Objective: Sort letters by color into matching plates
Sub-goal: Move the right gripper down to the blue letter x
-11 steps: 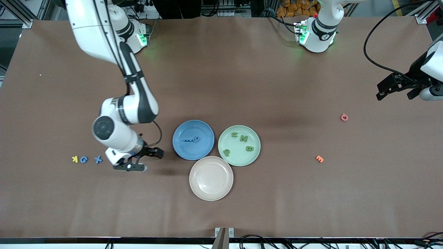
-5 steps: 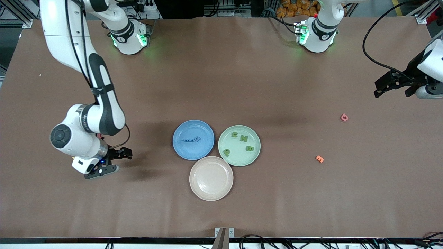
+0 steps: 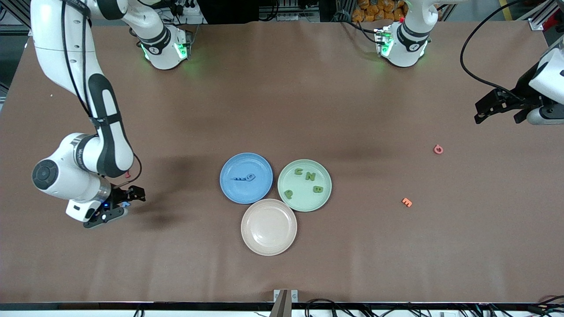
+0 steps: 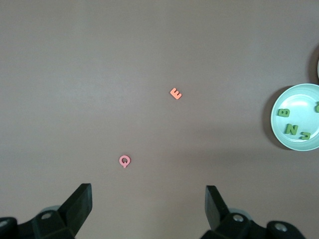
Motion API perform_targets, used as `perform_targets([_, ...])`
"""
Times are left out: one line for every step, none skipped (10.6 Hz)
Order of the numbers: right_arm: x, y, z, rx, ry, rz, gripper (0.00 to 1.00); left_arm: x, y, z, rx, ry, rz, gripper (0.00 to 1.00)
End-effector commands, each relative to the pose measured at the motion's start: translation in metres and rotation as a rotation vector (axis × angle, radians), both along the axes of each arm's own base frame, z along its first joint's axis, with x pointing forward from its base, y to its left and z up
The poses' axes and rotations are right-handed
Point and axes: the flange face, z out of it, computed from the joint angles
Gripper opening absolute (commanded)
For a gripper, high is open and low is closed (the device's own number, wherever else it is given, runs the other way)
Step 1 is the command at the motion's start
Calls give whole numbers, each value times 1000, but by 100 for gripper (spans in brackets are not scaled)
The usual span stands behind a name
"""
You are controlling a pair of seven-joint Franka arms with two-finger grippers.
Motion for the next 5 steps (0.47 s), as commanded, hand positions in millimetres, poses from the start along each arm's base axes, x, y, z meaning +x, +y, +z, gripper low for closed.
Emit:
perform_targets([-5,-31,-8,-6,13,56,100,1,-2,8,-28,2,-5,100])
perform_targets([-6,-39,-13,-9,19,52,100,1,-1,8,-26,2,-4,100])
perform_targets([-8,-46,-17,-9,23,42,100,1,0,7,-25,3,-4,100])
perform_targets([-9,-50,-25,-10,31,33,100,1,-1,7,-23,3,-7,100])
perform_targets([-10,-56,-31,-14,35,23,100,1,0,7,-24,3,-4,100])
